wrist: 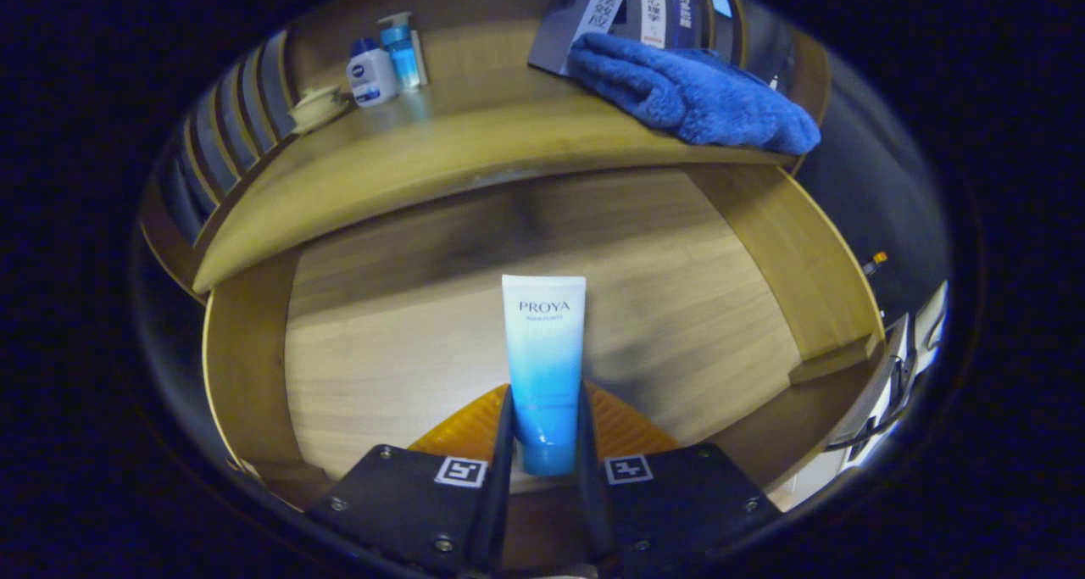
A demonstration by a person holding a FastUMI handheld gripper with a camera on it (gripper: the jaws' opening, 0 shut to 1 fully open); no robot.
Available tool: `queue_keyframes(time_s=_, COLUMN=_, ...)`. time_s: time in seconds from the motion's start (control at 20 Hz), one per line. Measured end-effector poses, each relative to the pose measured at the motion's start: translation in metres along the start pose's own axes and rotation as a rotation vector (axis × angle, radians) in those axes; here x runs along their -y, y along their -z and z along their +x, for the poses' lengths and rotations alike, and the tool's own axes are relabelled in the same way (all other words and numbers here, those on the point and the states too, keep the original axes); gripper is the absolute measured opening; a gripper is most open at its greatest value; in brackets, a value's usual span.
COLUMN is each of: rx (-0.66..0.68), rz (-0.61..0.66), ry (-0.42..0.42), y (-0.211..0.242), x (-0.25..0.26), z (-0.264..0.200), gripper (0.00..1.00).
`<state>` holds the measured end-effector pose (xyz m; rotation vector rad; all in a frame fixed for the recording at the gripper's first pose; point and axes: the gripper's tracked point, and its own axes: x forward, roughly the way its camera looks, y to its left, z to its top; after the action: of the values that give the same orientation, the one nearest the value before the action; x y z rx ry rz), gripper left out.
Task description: Pull open the drawer, take out the items inside it, and place them on the countertop above the cabinet.
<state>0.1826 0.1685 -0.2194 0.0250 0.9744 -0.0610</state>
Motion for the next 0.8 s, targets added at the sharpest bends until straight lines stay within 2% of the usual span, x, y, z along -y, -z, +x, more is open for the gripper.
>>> queue_keyframes(time_s=0.8, rx=0.278, rz=0.000, ry=-0.059, y=-0.051, x=-0.008, z=-0.085, gripper=0.36)
